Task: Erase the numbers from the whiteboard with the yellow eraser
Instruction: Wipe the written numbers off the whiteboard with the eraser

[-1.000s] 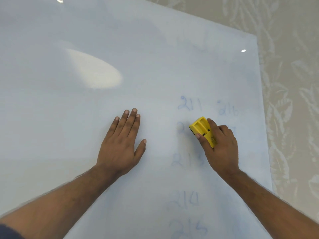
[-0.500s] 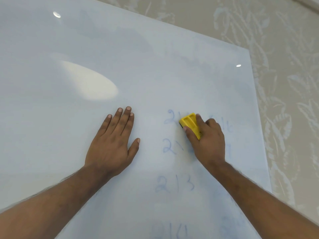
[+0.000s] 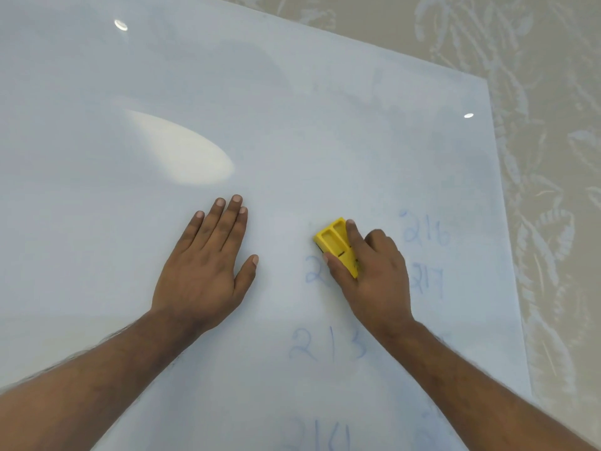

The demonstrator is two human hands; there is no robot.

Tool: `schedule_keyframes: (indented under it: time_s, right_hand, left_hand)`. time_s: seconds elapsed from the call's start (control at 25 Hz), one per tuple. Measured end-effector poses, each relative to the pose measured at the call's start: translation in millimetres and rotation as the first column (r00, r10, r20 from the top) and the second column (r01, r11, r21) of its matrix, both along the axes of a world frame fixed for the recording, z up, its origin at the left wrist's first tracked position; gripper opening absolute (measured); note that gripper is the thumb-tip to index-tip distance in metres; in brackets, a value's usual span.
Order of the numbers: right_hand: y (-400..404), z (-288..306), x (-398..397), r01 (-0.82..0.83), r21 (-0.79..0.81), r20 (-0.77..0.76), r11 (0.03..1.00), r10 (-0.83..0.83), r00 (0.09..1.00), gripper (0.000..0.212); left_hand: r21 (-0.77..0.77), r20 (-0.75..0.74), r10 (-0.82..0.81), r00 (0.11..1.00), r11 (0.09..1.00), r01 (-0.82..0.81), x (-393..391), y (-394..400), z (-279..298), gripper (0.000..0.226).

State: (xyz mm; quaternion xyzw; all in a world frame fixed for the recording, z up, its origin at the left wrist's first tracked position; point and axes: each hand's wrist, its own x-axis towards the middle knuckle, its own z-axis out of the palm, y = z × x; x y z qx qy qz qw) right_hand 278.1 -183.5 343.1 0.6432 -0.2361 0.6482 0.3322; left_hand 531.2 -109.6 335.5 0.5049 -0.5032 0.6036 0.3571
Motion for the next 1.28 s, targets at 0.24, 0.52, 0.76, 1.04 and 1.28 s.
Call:
schedule_keyframes:
  time_s: [0.24,0.52,0.76,1.04,1.28]
  right_hand:
    - [-2.5,6.3,-17.2,0.084,0.0,-0.002,0.996,-0.084,0.996,0.064]
    - [16.9,37.9,35.9,-0.017,0.05,0.109,0.999,0.011,0.994,0.065]
    - [26.0,-34.1,14.6,0.078,0.093,-0.039,0.993,-0.074,0.996,0.062]
    - [18.1,-41.6,-19.2,0.173,0.087,-0.07,0.981,-0.168,0.983,0.062]
    - [21.1,-6.4,19.9,0.025,0.094,-0.006,0.995,-0.025,1.0,0.065]
  left_hand:
    - [-0.013,0.007,-0.023,1.0,1.0,0.023,1.0,0.6,-0.6,0.069]
    - [-0.027,0.016,-0.066,0.998,0.997,0.067,1.0,-2.0,-0.9,0.069]
    - [-0.024,0.024,-0.078,0.997,0.997,0.079,1.2,-2.3,-8.4,0.068]
    - [0.0,0.009,-0.053,0.999,0.999,0.053,1.9,-0.9,-19.1,0.067]
    - [-0.013,0.002,-0.034,0.999,0.999,0.034,1.5,-1.1,-20.4,0.067]
